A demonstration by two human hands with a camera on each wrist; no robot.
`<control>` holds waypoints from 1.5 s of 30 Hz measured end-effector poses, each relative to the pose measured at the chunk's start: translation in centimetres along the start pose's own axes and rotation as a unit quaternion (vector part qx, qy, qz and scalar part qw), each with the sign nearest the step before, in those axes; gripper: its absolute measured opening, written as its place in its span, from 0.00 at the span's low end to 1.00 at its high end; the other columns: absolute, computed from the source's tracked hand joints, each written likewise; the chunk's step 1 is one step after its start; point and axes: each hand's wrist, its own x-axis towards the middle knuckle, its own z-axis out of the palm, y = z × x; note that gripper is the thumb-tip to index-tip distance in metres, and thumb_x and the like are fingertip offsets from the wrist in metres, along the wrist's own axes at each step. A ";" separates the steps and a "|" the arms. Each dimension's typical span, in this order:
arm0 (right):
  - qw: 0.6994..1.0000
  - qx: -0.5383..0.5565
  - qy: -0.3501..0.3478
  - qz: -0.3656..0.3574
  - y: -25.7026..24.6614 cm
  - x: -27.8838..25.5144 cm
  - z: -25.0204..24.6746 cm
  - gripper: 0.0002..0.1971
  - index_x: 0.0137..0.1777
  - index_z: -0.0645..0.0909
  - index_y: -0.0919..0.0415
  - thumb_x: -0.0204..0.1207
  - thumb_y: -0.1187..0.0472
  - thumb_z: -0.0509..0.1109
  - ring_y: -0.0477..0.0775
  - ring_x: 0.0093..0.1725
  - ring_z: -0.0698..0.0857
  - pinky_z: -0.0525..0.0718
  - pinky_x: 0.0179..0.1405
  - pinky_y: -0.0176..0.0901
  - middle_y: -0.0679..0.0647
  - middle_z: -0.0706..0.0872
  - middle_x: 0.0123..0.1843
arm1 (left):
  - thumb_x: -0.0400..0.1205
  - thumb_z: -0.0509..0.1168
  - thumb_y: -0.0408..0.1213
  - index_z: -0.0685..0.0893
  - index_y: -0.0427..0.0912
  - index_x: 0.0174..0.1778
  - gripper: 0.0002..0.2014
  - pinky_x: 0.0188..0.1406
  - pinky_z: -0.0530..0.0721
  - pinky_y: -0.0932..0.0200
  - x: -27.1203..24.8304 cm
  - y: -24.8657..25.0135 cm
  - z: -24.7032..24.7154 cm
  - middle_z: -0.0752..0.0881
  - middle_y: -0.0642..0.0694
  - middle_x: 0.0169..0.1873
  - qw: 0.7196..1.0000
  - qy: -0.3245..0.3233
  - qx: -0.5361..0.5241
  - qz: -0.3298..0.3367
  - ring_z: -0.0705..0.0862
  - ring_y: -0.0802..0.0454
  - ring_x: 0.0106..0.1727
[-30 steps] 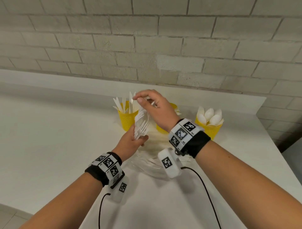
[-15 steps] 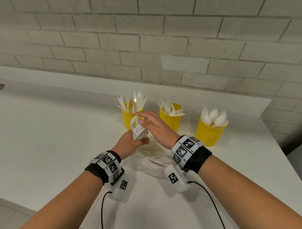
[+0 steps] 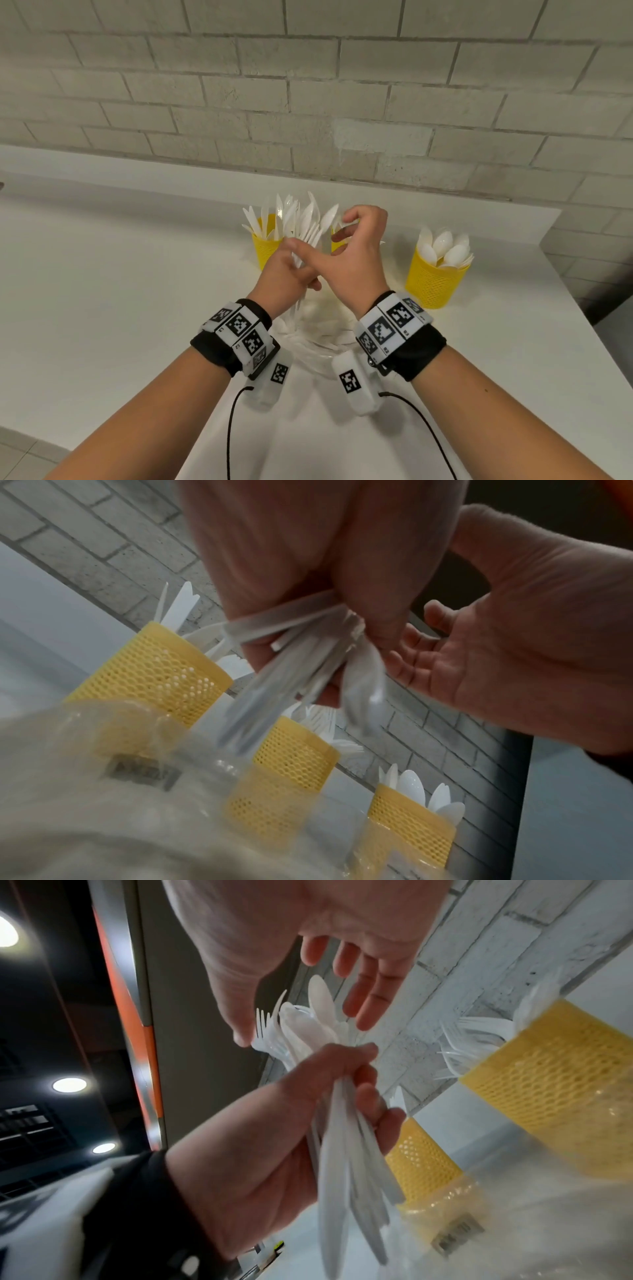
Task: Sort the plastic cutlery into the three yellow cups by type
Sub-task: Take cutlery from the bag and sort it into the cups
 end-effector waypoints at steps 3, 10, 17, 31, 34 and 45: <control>0.999 -0.020 -0.026 0.005 0.6 -0.2 -0.1 0.20 0.43 0.74 0.53 0.61 0.51 0.83 0.44 0.43 0.76 0.75 0.43 0.27 0.48 0.71 0.50 | 0.80 0.65 0.25 0.69 0.24 0.65 0.20 0.27 0.87 0.51 0.4 0.0 0.5 0.83 0.44 0.36 0.998 0.023 -0.048 -0.016 0.85 0.50 0.29; 0.999 0.040 -0.008 -0.006 -0.5 0.8 -1.4 0.09 0.38 0.75 0.52 0.73 0.53 0.74 0.48 0.42 0.78 0.79 0.45 0.40 0.47 0.77 0.41 | 0.79 0.69 0.38 0.71 0.41 0.62 0.19 0.34 0.86 0.51 0.1 0.2 0.8 0.85 0.43 0.41 0.999 0.008 -0.052 0.003 0.85 0.49 0.27; 0.980 0.180 0.069 -0.040 -3.3 2.5 -4.3 0.05 0.50 0.68 0.53 0.87 0.60 0.53 0.59 0.40 0.82 0.83 0.49 0.45 0.54 0.81 0.38 | 0.80 0.69 0.39 0.72 0.44 0.58 0.15 0.33 0.86 0.59 0.0 -0.5 0.2 0.85 0.47 0.38 0.997 0.002 -0.078 -0.011 0.83 0.50 0.28; 1.000 -0.021 0.001 -0.012 -2.9 6.5 -3.1 0.10 0.47 0.76 0.56 0.86 0.56 0.56 0.47 0.48 0.77 0.71 0.50 0.34 0.55 0.75 0.51 | 0.81 0.68 0.37 0.73 0.44 0.58 0.13 0.32 0.86 0.62 -0.4 0.1 0.2 0.84 0.46 0.37 0.995 -0.056 -0.086 -0.003 0.84 0.53 0.26; 0.989 0.120 0.084 -0.030 -4.8 6.8 -4.2 0.08 0.53 0.73 0.51 0.87 0.57 0.52 0.45 0.44 0.82 0.79 0.46 0.34 0.50 0.83 0.47 | 0.82 0.67 0.36 0.72 0.48 0.55 0.11 0.35 0.88 0.53 -0.2 0.0 0.1 0.82 0.45 0.37 0.995 -0.033 -0.098 -0.013 0.85 0.51 0.27; 0.990 0.090 -0.052 0.096 -2.8 1.6 -0.4 0.24 0.53 0.78 0.56 0.62 0.46 0.80 0.53 0.46 0.89 0.89 0.49 0.50 0.53 0.88 0.49 | 0.83 0.61 0.31 0.68 0.49 0.61 0.15 0.19 0.76 0.66 0.8 -0.1 1.1 0.79 0.47 0.31 0.998 0.065 0.001 0.019 0.76 0.54 0.22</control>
